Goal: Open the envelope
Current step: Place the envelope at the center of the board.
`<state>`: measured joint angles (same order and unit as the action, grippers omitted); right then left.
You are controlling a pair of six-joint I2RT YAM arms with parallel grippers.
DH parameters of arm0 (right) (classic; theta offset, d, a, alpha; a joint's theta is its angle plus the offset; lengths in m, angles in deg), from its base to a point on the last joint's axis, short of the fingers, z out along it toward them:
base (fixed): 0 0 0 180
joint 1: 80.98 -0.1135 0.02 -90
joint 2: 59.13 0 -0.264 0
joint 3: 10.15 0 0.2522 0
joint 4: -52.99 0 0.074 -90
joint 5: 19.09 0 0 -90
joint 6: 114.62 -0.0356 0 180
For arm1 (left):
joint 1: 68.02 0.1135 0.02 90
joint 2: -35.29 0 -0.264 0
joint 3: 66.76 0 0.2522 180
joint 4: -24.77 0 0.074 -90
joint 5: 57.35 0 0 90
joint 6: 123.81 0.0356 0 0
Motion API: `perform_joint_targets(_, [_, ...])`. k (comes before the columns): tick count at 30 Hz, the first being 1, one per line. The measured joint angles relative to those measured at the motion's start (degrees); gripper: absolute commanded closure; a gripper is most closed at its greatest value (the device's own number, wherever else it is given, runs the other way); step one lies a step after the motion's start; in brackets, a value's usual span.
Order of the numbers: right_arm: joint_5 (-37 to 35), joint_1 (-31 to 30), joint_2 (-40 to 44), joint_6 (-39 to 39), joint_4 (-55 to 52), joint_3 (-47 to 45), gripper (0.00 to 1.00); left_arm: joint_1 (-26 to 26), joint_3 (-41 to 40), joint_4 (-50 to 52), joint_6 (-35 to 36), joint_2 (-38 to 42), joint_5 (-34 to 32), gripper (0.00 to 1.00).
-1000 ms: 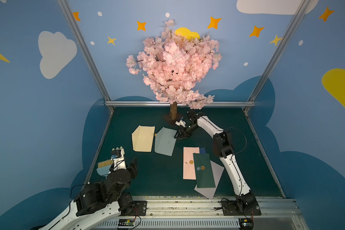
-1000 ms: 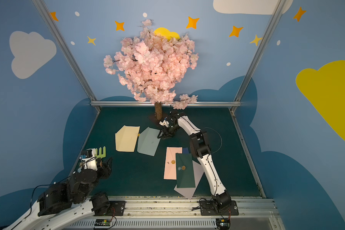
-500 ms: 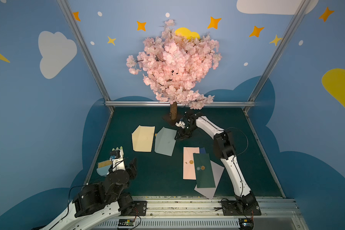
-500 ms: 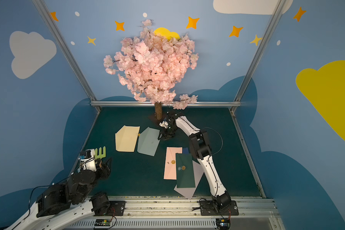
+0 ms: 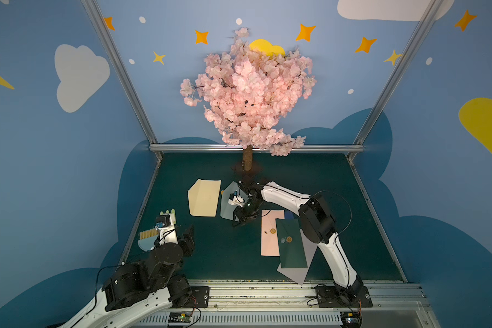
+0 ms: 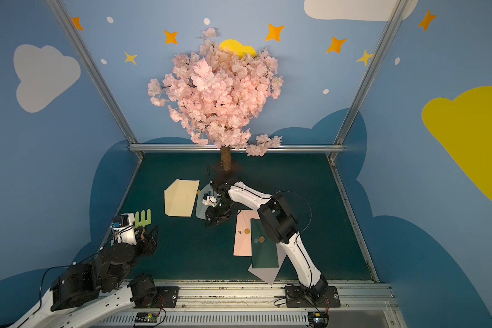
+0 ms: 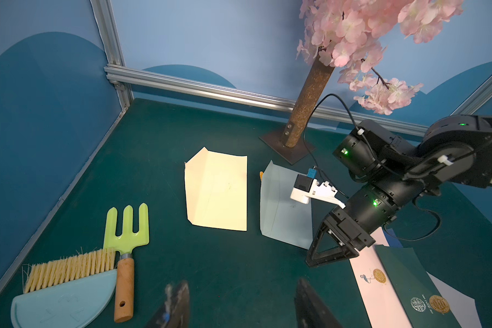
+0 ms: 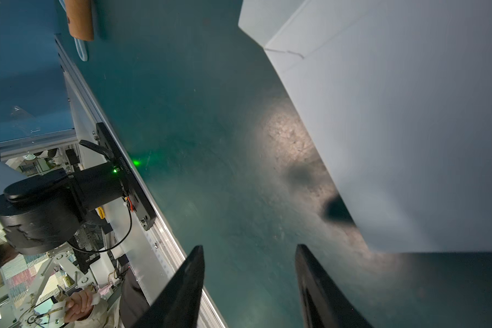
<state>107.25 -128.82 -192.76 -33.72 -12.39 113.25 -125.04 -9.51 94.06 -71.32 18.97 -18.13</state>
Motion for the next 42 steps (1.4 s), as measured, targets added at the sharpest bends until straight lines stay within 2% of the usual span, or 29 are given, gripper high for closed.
perform_joint_targets(27, [2.8, 5.9, -2.4, -0.5, 1.3, -1.2, 0.45, 0.0, 0.0, 0.2, 0.0, 1.0, 0.0, 0.4])
perform_joint_targets(42, [1.7, 6.1, -0.6, 0.5, 1.0, -3.2, 0.45, 0.0, 0.0, 0.1, 0.2, 0.8, 0.2, 0.38])
